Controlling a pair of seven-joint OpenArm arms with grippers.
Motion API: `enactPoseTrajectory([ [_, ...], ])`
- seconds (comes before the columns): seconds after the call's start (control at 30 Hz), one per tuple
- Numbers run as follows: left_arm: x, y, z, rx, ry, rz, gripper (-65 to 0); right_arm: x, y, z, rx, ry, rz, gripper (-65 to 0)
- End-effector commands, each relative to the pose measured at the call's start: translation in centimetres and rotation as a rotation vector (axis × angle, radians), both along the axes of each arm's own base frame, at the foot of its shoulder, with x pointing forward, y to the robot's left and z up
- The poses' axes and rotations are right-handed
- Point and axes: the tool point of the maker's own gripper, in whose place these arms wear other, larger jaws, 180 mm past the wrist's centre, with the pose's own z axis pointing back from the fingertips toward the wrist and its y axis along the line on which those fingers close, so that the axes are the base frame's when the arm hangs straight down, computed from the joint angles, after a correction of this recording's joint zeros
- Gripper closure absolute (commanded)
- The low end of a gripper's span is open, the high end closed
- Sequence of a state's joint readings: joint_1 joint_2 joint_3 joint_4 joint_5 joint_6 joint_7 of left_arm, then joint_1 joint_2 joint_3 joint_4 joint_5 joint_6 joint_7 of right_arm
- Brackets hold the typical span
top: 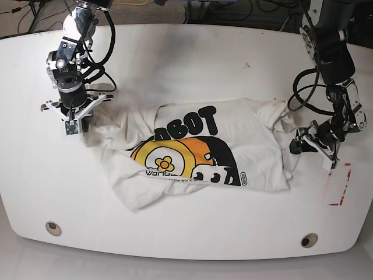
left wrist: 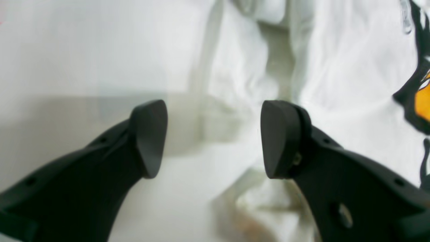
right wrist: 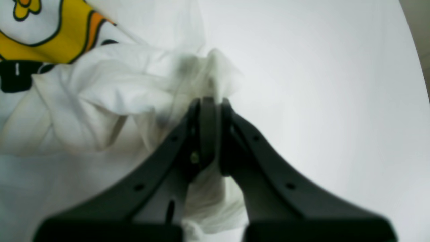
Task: Layout the t-shirt on the table in an organized manner, then fold the t-shirt properly
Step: 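Pull the grasped sleeve edge outward with the left gripper to smooth it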
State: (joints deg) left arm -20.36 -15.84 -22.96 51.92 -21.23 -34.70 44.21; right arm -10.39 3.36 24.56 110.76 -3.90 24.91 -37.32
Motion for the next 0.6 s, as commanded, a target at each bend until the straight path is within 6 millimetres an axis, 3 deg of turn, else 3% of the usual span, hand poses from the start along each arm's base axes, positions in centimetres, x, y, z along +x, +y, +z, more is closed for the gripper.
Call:
enactPoseTrajectory([
  [0.0, 0.9, -1.0, 0.5, 0.001, -0.002, -0.028, -41.0, 0.7, -0.1, 1.3, -0.006, -0.051, 0.004, -0.2],
  [0.2, 1.4, -3.3, 0.2, -0.017, -0.004, -0.063, -38.9, 0.7, -0.1, 1.3, -0.006, -0.051, 0.004, -0.2],
  [0.27, 1.5, -3.5, 0.2, -0.023, -0.009, -0.057, -34.0, 0.7, -0.1, 1.3, -0.006, -0.051, 0.004, -0.2],
  [0.5, 1.8, -3.4, 0.5, -0.026, -0.04, -0.041, -5.3, 0.7, -0.1, 1.3, -0.006, -0.051, 0.004, -0.2],
  [0.57, 1.9, -3.2, 0.5, -0.026, -0.048, -0.036, -1.4, 0.7, -0.1, 1.3, -0.006, -0.051, 0.004, -0.2],
])
